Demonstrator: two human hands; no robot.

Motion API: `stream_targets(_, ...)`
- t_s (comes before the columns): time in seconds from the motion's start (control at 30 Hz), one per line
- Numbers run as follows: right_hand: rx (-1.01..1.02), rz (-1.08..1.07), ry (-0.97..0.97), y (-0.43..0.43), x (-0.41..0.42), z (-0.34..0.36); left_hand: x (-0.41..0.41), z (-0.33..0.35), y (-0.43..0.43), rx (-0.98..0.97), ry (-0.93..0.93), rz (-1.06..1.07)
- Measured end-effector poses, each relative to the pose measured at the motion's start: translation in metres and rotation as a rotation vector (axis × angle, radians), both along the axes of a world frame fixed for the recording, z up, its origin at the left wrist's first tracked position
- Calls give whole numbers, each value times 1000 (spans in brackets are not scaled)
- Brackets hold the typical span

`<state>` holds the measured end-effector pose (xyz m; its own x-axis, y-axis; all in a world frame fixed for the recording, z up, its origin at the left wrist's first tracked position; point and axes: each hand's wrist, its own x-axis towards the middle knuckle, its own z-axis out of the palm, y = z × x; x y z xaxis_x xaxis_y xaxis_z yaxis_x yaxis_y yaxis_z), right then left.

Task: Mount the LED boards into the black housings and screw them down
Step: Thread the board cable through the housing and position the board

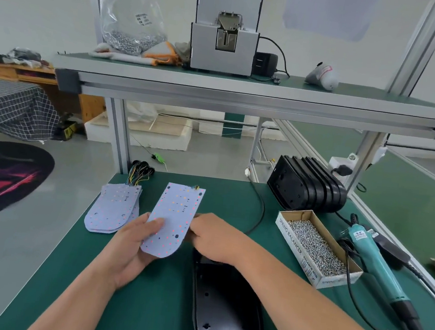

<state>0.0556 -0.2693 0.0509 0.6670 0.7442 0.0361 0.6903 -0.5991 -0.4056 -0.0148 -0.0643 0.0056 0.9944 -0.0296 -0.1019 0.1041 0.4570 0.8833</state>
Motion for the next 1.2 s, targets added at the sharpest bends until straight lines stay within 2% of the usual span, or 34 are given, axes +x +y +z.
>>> stream_targets(0.2, 112, -183, 29, 4, -4, 6, 0, 3, -6, -71, -39, -33)
stream_targets(0.43, 0, -218, -67, 4, -2, 0, 2, 4, -7, -78, -7, 38)
stream_targets(0.57, -26, -187, -5, -36, 17, -3, 3, 6, 0, -132, 66, 190)
stream_targets(0.63, -55, -178, -65, -64, 26, -8, 3, 9, 1, -116, 107, 239)
stream_targets(0.73, -48, -310, -196, -105, 36, -19, 2, 12, 3, -60, 170, 294)
stream_targets(0.83, 42, -480, -250, -129, 39, -26, 2, 13, 6, -31, 223, 296)
stream_targets(0.93, 222, -591, -143, -131, 33, -22, -1, 14, 8, -6, 257, 237)
stream_targets(1.07, 344, -620, -148, -133, 30, -23, -6, 15, 13, -5, 236, 153)
stream_targets(1.2, 764, -611, 73, -130, 17, -18, -9, 16, 5, -45, 157, 83)
